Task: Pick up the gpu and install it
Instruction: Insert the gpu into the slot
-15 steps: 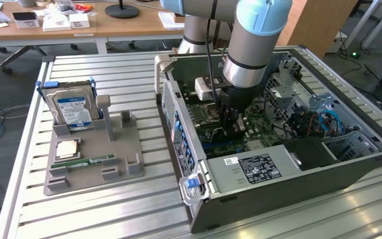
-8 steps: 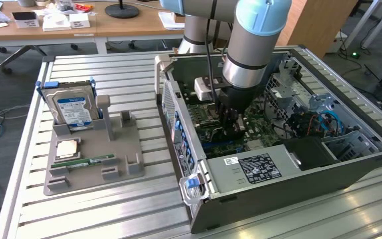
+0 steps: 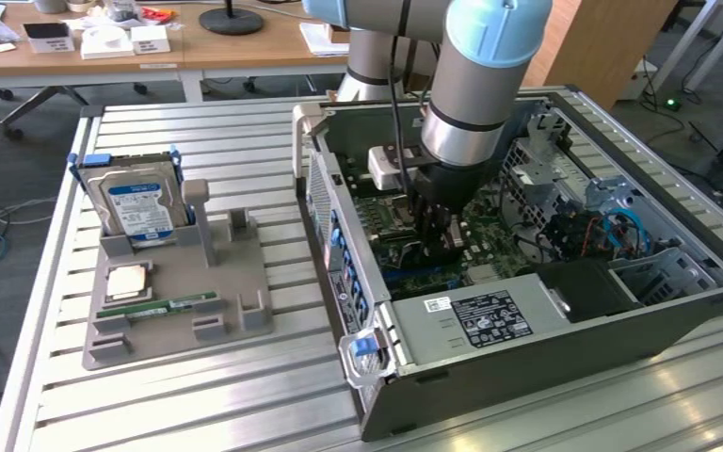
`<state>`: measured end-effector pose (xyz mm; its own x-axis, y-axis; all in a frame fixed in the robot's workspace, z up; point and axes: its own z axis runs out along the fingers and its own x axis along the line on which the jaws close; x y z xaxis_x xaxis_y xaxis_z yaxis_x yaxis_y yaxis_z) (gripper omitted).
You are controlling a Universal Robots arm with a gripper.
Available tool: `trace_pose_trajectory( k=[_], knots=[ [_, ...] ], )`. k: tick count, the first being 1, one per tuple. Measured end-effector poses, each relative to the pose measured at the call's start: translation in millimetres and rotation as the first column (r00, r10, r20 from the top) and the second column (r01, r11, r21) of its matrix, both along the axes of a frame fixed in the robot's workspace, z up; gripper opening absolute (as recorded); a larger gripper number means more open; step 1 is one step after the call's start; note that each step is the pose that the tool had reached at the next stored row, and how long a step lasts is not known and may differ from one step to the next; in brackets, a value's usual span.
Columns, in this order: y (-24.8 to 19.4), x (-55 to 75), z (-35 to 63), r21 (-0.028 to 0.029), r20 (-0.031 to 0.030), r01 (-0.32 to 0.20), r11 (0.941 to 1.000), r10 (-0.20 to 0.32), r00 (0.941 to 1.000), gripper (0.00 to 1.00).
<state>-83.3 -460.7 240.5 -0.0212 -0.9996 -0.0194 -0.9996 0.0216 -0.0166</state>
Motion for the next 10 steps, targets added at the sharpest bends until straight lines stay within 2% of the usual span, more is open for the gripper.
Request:
trace_pose_trajectory(
  k=[10],
  knots=[
    [-0.1,-0.7,-0.1,-0.0004,0.0012,0.0,1.0,0.0,1.0,0.26]
  ],
)
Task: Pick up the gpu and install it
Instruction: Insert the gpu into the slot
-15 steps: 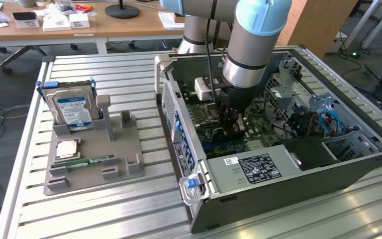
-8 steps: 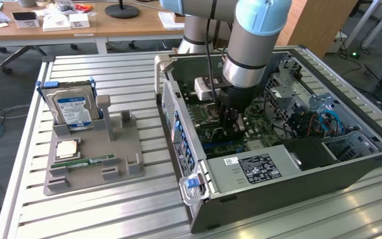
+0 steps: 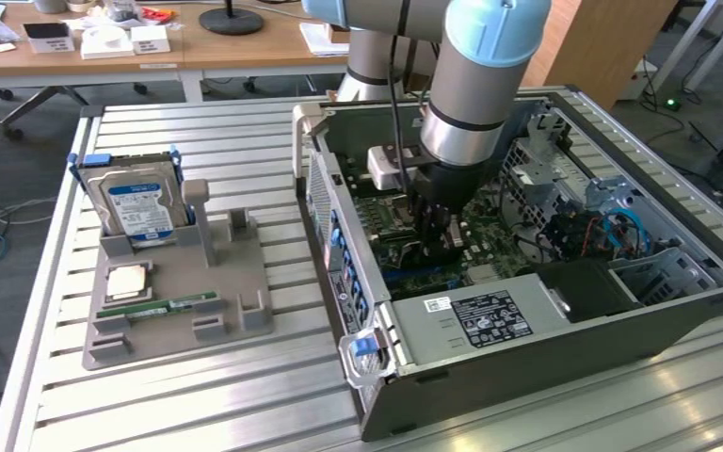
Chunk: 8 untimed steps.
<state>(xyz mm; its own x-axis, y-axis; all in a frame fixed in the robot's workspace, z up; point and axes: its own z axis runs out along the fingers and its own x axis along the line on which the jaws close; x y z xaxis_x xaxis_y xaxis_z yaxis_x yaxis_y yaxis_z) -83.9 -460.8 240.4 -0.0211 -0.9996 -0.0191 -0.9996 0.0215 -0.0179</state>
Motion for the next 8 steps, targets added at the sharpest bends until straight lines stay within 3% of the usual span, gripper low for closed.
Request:
trace_pose_trajectory(
  k=[8],
  knots=[
    [0.0,-0.5,-0.6,0.0001,0.0,0.0,1.0,0.0,1.0,0.26]
  ],
)
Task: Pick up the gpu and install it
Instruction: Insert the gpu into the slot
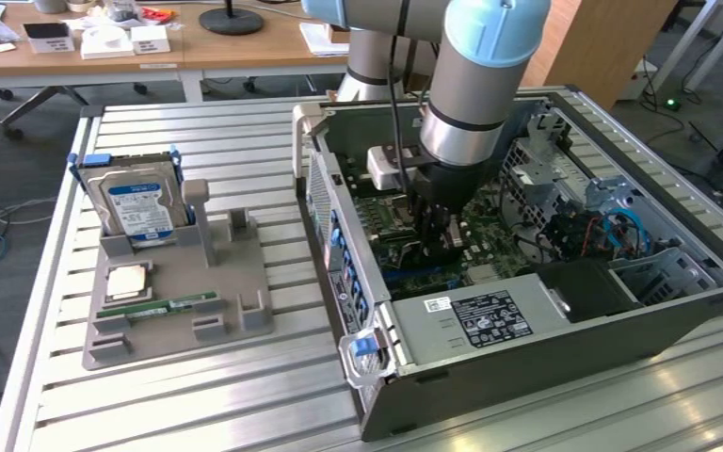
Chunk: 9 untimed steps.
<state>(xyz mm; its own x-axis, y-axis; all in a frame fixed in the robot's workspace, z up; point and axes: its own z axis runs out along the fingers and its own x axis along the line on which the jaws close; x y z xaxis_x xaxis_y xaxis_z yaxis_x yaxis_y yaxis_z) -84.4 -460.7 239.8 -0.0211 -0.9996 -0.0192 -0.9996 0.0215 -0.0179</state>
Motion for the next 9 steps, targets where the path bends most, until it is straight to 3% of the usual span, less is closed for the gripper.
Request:
trace_pose_trajectory(
  k=[9],
  knots=[
    [0.0,-1.3,-0.3,0.0001,0.0009,0.0,1.0,0.0,1.0,0.26]
  ],
)
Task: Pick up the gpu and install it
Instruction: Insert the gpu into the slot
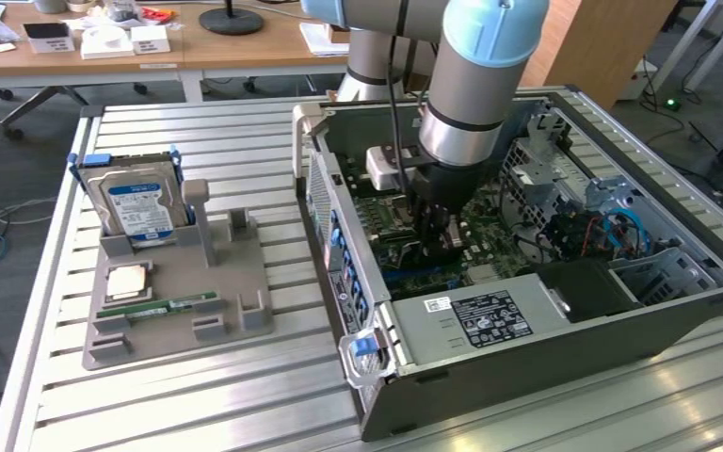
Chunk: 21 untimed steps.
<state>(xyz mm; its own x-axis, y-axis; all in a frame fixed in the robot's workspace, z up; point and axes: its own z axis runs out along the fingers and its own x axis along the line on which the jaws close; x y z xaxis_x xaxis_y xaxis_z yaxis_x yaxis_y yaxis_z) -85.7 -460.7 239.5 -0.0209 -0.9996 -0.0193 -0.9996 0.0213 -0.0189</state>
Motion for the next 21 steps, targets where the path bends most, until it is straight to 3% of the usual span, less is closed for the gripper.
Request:
trace_pose_trajectory(
  k=[21],
  knots=[
    [0.0,-1.0,-1.4,-0.0001,0.0001,0.0,1.0,0.0,1.0,0.26]
  ],
)
